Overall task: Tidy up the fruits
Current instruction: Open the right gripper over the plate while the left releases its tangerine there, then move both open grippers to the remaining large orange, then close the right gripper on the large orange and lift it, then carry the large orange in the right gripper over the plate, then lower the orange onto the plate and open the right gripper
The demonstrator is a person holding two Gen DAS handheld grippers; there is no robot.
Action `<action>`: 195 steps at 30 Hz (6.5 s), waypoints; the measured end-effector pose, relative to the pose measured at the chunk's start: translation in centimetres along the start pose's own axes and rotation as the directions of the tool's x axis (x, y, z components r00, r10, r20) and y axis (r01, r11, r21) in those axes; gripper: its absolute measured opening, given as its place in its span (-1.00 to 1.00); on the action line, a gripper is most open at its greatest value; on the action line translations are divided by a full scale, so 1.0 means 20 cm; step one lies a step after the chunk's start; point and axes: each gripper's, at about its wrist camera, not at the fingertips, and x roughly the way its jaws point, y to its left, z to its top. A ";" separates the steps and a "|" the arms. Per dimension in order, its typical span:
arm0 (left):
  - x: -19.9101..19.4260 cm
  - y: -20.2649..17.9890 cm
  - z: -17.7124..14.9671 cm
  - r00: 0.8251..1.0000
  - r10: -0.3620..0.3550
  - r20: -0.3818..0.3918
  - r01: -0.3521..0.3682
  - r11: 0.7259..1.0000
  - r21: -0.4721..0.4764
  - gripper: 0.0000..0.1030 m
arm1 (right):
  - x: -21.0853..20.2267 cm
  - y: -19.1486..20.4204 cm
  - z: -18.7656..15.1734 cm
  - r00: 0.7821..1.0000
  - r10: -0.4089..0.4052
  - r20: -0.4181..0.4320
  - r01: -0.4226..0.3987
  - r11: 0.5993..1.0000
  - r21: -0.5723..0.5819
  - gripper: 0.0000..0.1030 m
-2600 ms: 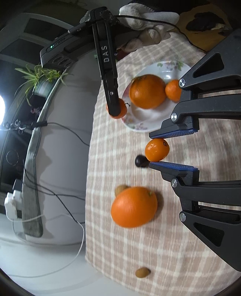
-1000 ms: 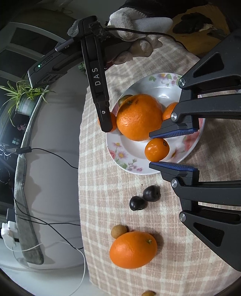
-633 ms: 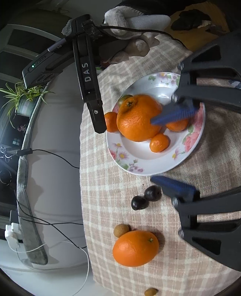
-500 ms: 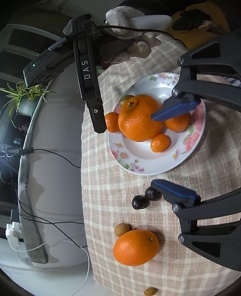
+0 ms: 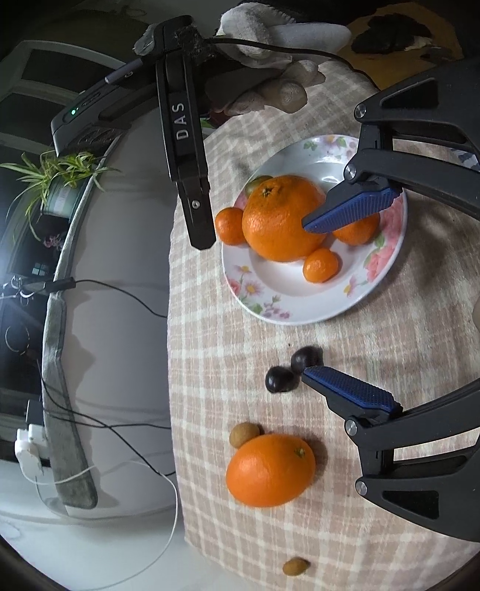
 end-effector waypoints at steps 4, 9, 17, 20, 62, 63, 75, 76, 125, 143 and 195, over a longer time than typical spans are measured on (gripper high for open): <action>-0.02 0.05 0.00 1.000 0.016 0.011 -0.016 1.000 -0.019 0.45 | 0.00 0.02 0.01 1.000 0.003 0.015 -0.002 1.000 -0.013 0.43; -0.06 0.12 0.00 0.999 0.038 0.022 -0.037 0.998 -0.052 0.45 | 0.00 0.08 0.03 0.999 0.011 0.033 -0.010 0.999 -0.043 0.43; -0.11 0.28 -0.02 0.996 0.081 0.039 -0.075 0.989 -0.125 0.45 | 0.03 0.16 0.07 0.999 0.038 0.039 -0.036 0.997 -0.072 0.66; -0.12 0.35 -0.03 0.994 0.099 0.042 -0.092 0.983 -0.158 0.45 | 0.04 0.20 0.09 0.998 0.043 0.041 -0.040 0.995 -0.087 0.69; 0.02 0.67 0.00 1.000 0.029 0.012 -0.024 0.955 -0.296 0.45 | 0.56 0.67 0.29 0.946 0.248 -0.209 -0.264 0.963 -0.049 0.56; 0.02 0.67 0.00 1.000 0.026 0.011 -0.021 0.954 -0.300 0.45 | 0.57 0.67 0.29 0.945 0.249 -0.212 -0.264 0.963 -0.047 0.56; 0.08 0.72 0.01 1.000 -0.028 -0.002 0.025 0.937 -0.348 0.45 | 0.67 0.72 0.30 0.935 0.253 -0.248 -0.269 0.963 -0.031 0.32; 0.09 0.72 0.01 0.999 -0.032 -0.004 0.028 0.935 -0.352 0.45 | 0.68 0.72 0.29 0.934 0.254 -0.250 -0.270 0.962 -0.031 0.32; -0.15 0.26 0.13 0.992 -0.010 0.124 0.030 0.987 -0.158 0.27 | 0.09 0.57 0.11 0.960 0.267 -0.085 -0.272 0.961 -0.047 0.27; -0.11 -0.25 0.16 0.986 -0.133 0.104 0.132 0.991 0.015 0.27 | -0.31 0.14 -0.16 0.976 0.215 0.029 -0.217 0.974 0.062 0.27; 0.06 -0.56 0.03 0.992 -0.124 -0.012 0.124 0.978 0.168 0.27 | -0.32 -0.34 -0.50 0.977 0.210 0.043 -0.213 0.929 0.301 0.27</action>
